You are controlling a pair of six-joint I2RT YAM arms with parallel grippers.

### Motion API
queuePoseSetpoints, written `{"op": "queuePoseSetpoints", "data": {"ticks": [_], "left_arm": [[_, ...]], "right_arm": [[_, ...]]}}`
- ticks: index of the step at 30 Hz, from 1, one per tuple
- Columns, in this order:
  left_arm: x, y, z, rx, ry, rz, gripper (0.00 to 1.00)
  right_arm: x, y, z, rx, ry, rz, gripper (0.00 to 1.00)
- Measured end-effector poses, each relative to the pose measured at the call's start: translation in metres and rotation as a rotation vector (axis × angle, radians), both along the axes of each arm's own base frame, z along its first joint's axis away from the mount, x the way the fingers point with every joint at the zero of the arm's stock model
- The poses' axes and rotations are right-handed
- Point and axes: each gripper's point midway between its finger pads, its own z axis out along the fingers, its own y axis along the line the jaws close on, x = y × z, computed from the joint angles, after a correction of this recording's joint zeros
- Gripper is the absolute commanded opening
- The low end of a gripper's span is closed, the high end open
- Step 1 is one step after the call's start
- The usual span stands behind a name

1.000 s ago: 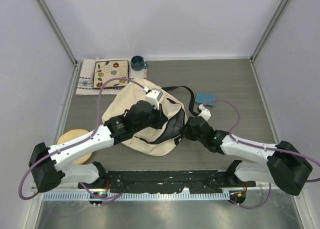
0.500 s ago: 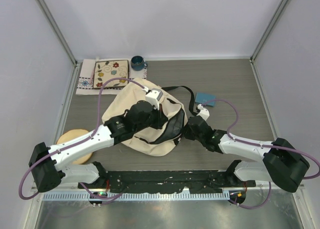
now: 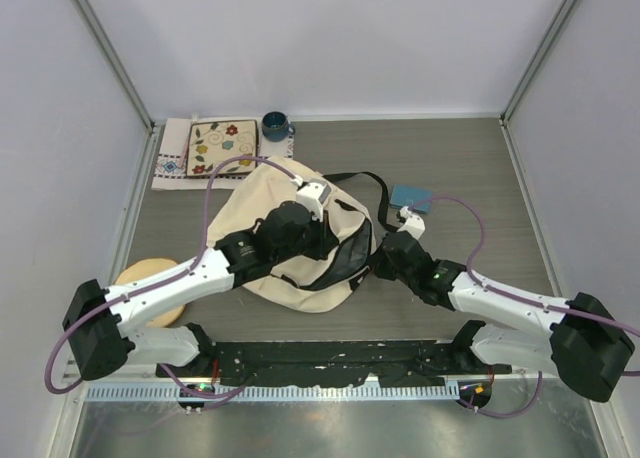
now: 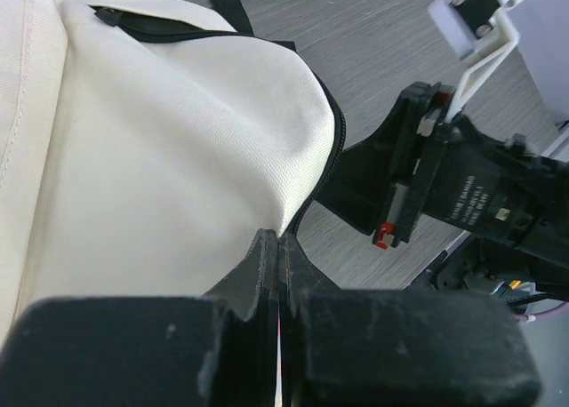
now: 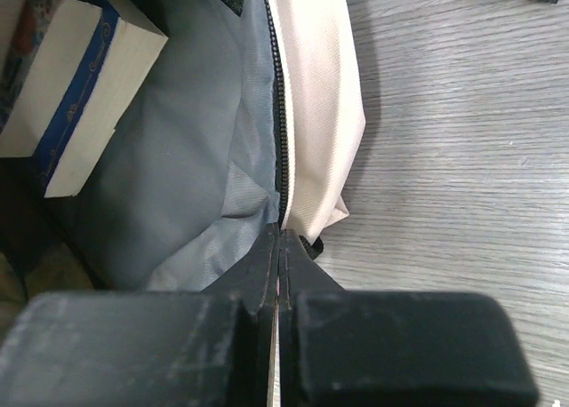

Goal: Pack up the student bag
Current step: Zip the student bag at the center of the board.

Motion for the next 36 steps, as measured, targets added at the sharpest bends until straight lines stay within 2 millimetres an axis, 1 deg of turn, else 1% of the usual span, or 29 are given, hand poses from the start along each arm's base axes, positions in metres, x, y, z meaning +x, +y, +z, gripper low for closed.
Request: {"op": "queuePoseSetpoints", "data": {"ticks": [3, 9, 12, 15, 16, 17, 18, 19, 20, 21, 22, 23, 24, 27, 28, 29, 30, 32, 34, 36], "left_arm": [[-0.001, -0.003, -0.007, 0.012, 0.015, -0.010, 0.00], [-0.003, -0.012, -0.026, 0.030, 0.067, -0.033, 0.02], [-0.006, -0.017, -0.037, 0.033, 0.095, -0.054, 0.04], [-0.011, -0.023, -0.048, 0.037, 0.132, -0.086, 0.15], [-0.013, -0.026, -0.052, 0.038, 0.150, -0.097, 0.25], [-0.015, -0.028, -0.057, 0.038, 0.170, -0.109, 0.27], [-0.018, -0.031, -0.062, 0.042, 0.187, -0.123, 0.31], [-0.021, -0.033, -0.067, 0.047, 0.205, -0.135, 0.44], [-0.023, -0.034, -0.070, 0.051, 0.215, -0.142, 0.50], [-0.026, -0.035, -0.072, 0.053, 0.225, -0.149, 0.55], [-0.028, -0.035, -0.074, 0.054, 0.233, -0.152, 0.61], [-0.030, -0.034, -0.075, 0.052, 0.240, -0.151, 0.63], [-0.032, -0.033, -0.075, 0.053, 0.243, -0.150, 0.65], [-0.036, -0.024, -0.072, 0.062, 0.241, -0.137, 0.73], [-0.037, -0.020, -0.069, 0.063, 0.233, -0.128, 0.78], [-0.036, -0.017, -0.065, 0.063, 0.223, -0.117, 0.80], [-0.035, -0.011, -0.058, 0.059, 0.205, -0.099, 0.81], [-0.031, -0.002, -0.044, 0.047, 0.166, -0.058, 0.85], [-0.026, 0.011, -0.028, 0.032, 0.117, -0.002, 0.87], [-0.023, 0.026, -0.017, 0.017, 0.087, 0.061, 0.88]], "right_arm": [[-0.002, -0.001, 0.009, 0.015, -0.009, 0.004, 0.01], [-0.009, -0.006, 0.038, 0.081, -0.060, 0.005, 0.01], [-0.012, -0.009, 0.042, 0.090, -0.061, 0.001, 0.01], [-0.014, -0.010, 0.039, 0.083, -0.048, -0.003, 0.01], [-0.014, -0.011, 0.038, 0.080, -0.044, -0.003, 0.03], [-0.014, -0.011, 0.038, 0.077, -0.042, -0.003, 0.07], [-0.015, -0.012, 0.037, 0.074, -0.040, -0.004, 0.20], [-0.015, -0.013, 0.036, 0.071, -0.037, -0.005, 0.27], [-0.016, -0.014, 0.036, 0.068, -0.036, -0.009, 0.33], [-0.016, -0.017, 0.035, 0.054, -0.035, -0.015, 0.44], [-0.016, -0.019, 0.035, 0.044, -0.036, -0.020, 0.48], [-0.016, -0.024, 0.036, 0.028, -0.040, -0.029, 0.50], [-0.016, -0.027, 0.037, 0.019, -0.045, -0.038, 0.55], [-0.014, -0.037, 0.048, -0.002, -0.077, -0.066, 0.65], [-0.012, -0.039, 0.053, -0.002, -0.092, -0.077, 0.66], [-0.012, -0.041, 0.057, -0.001, -0.103, -0.086, 0.67], [-0.011, -0.043, 0.061, 0.001, -0.113, -0.093, 0.69], [-0.010, -0.043, 0.065, 0.006, -0.123, -0.099, 0.70], [-0.009, -0.042, 0.064, 0.006, -0.117, -0.098, 0.72], [-0.010, -0.038, 0.061, 0.012, -0.101, -0.085, 0.73]]}}
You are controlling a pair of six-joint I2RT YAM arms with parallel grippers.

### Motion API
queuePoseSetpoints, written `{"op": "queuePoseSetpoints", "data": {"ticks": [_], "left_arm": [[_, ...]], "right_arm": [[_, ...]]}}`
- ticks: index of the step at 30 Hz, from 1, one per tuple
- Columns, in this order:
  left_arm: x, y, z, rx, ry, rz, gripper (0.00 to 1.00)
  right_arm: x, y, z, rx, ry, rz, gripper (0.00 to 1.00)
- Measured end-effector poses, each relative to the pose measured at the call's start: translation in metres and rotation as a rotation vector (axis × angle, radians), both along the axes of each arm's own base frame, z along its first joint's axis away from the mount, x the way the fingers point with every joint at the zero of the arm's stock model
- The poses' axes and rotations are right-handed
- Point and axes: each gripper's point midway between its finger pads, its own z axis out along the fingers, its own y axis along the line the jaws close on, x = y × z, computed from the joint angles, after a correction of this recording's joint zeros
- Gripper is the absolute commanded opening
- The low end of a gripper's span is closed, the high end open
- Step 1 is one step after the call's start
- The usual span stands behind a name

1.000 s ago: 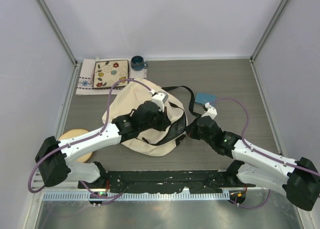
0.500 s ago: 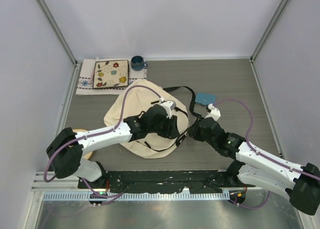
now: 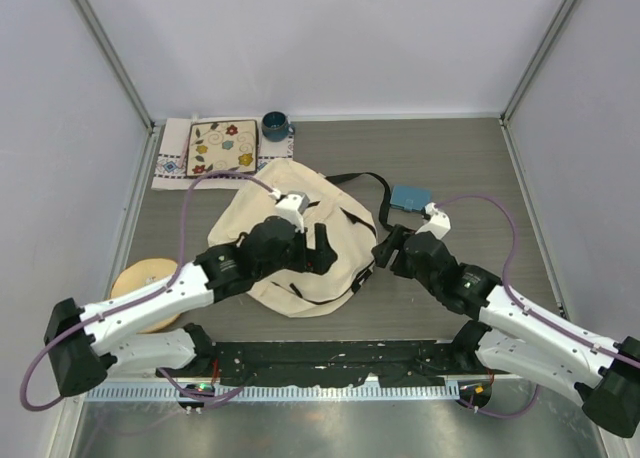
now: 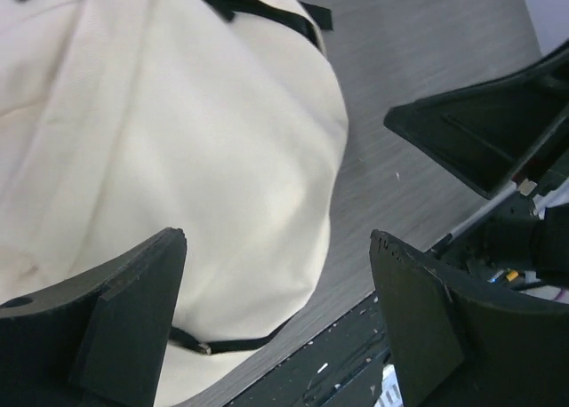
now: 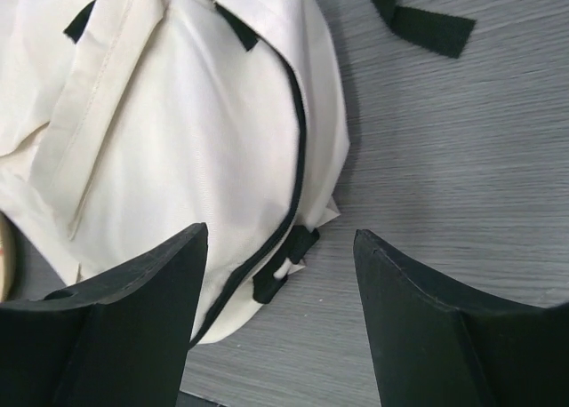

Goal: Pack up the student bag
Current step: Zip the student bag at the center of the board.

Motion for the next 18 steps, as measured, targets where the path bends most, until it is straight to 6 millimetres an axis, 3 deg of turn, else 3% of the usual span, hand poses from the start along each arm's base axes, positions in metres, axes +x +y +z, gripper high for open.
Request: {"op": "queuePoseSetpoints", "data": {"ticks": [4, 12, 15, 18], "left_arm": [[-0.001, 0.032, -0.002, -0.007, -0.010, 0.126, 0.89], [-0.025, 0.093, -0.059, 0.018, 0.114, 0.333, 0.91], [-0.029, 0.105, -0.063, 0.000, 0.128, 0.381, 0.99], [-0.028, 0.112, -0.059, -0.025, 0.119, 0.419, 1.00]], "right_arm": [[-0.003, 0.016, -0.001, 0.069, 0.017, 0.045, 0.73], [-0.016, 0.035, -0.026, 0.162, 0.109, 0.092, 0.73], [-0.017, 0.036, -0.026, 0.173, 0.113, 0.096, 0.74], [-0.015, 0.036, -0.020, 0.184, 0.093, 0.094, 0.76]]}}
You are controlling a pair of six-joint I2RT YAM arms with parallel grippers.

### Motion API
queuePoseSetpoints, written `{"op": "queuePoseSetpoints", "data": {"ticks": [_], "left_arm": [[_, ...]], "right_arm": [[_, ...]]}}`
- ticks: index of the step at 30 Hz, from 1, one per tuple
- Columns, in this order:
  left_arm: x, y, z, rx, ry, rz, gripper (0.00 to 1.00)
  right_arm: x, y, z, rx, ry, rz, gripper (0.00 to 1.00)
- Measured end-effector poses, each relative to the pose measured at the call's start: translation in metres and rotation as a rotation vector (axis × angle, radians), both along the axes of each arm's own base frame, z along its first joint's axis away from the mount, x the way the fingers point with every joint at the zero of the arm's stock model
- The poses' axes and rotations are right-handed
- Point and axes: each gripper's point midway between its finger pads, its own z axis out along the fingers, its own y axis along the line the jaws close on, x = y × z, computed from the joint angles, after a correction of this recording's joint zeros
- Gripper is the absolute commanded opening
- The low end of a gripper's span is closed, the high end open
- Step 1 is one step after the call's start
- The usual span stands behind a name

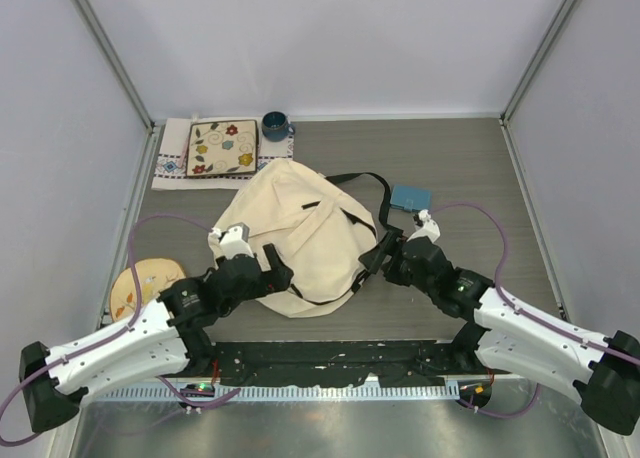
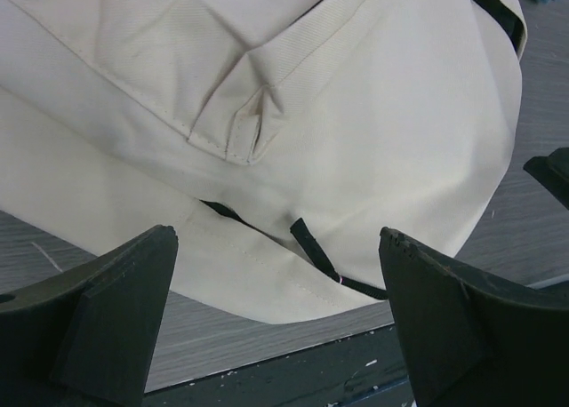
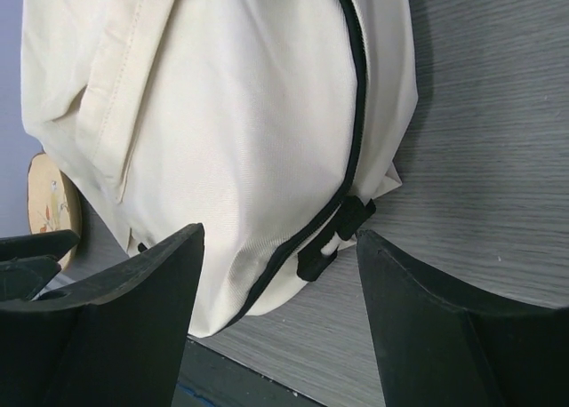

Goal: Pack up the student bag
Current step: Zip the student bag at the center of the board.

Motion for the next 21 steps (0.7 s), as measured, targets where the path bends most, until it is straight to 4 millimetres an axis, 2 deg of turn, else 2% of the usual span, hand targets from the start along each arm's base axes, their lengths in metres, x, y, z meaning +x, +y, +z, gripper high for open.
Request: {"op": "queuePoseSetpoints", "data": {"ticks": [3, 6, 10, 16, 18, 21], "left_arm": [[0.003, 0.007, 0.000, 0.015, -0.009, 0.040, 1.00], [0.005, 0.014, -0.003, 0.062, -0.004, 0.066, 1.00], [0.011, 0.021, 0.001, 0.082, -0.022, 0.112, 0.99], [0.011, 0.033, 0.018, -0.058, -0.070, 0.206, 1.00], [0.007, 0.038, 0.014, -0.118, -0.077, 0.226, 1.00], [0.001, 0.045, -0.003, -0.161, -0.071, 0.245, 1.00]], "right_arm": [[0.004, -0.001, 0.009, -0.009, -0.025, -0.004, 0.81], [0.010, 0.000, 0.025, -0.027, -0.065, 0.002, 0.88], [0.021, 0.005, 0.050, -0.045, -0.125, 0.017, 0.89], [0.027, 0.007, 0.059, -0.110, -0.151, 0.049, 0.89], [0.027, 0.014, 0.062, -0.122, -0.150, 0.086, 0.89], [0.019, 0.031, 0.067, -0.124, -0.163, 0.158, 0.86]]}}
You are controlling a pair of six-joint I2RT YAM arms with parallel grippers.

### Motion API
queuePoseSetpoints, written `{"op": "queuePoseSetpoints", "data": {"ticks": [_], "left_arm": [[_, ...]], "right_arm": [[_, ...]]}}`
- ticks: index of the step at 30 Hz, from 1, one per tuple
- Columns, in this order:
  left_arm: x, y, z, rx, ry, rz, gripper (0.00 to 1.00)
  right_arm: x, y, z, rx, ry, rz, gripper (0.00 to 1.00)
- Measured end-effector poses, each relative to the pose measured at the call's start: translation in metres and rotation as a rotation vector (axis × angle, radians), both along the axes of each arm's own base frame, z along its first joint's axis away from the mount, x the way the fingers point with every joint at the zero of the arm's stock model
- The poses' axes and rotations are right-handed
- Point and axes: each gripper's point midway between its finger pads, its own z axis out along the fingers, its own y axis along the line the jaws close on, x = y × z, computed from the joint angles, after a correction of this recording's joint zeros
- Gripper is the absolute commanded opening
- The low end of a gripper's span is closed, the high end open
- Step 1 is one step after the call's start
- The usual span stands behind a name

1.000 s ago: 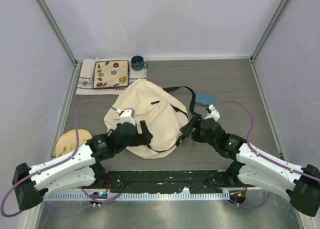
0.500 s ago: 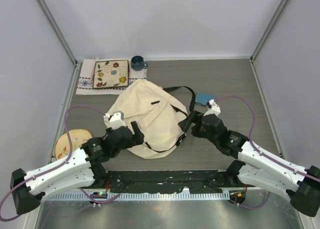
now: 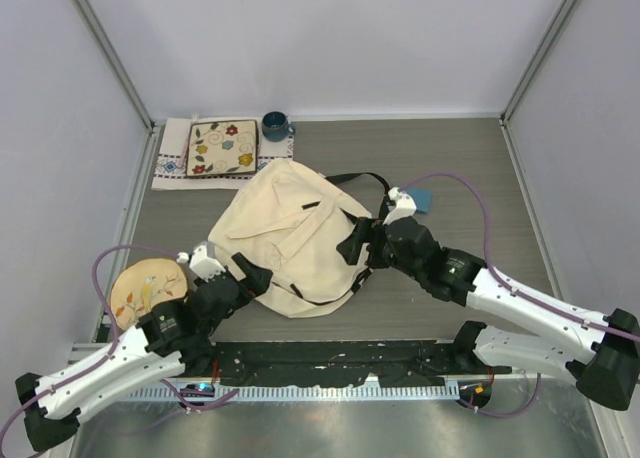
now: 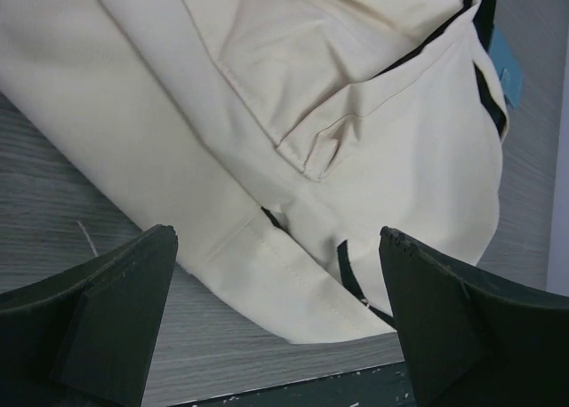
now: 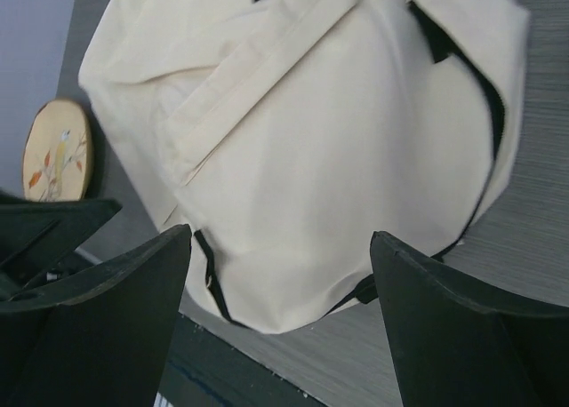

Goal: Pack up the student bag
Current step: Zip the student bag at the center of the board.

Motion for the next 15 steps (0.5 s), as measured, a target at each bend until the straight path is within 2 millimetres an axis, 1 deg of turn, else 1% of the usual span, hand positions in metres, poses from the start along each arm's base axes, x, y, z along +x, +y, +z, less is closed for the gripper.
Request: {"op": "queuePoseSetpoints", "data": {"ticks": [2, 5, 9, 10, 15], "left_arm": [[-0.004, 0.003, -0.015, -0.001, 0.023, 0.005, 1.00], [-0.006, 0.002, -0.025, 0.011, 0.056, 0.007, 0.99], [-0.007, -0.002, -0.039, 0.056, 0.105, 0.002, 0.99], [-0.007, -0.002, -0.043, 0.069, 0.119, 0.001, 0.99], [-0.008, -0.004, -0.061, 0.062, 0.138, 0.010, 0.96]], "right_arm": [[-0.014, 0.015, 0.002, 0.002, -0.011, 0.075, 0.84], [-0.032, 0.033, 0.002, 0.005, -0.019, 0.152, 0.83], [-0.048, 0.048, -0.005, -0.016, -0.011, 0.218, 0.79], [-0.052, 0.051, -0.008, -0.025, -0.009, 0.233, 0.77], [-0.069, 0.070, -0.014, -0.052, -0.010, 0.308, 0.69]]}}
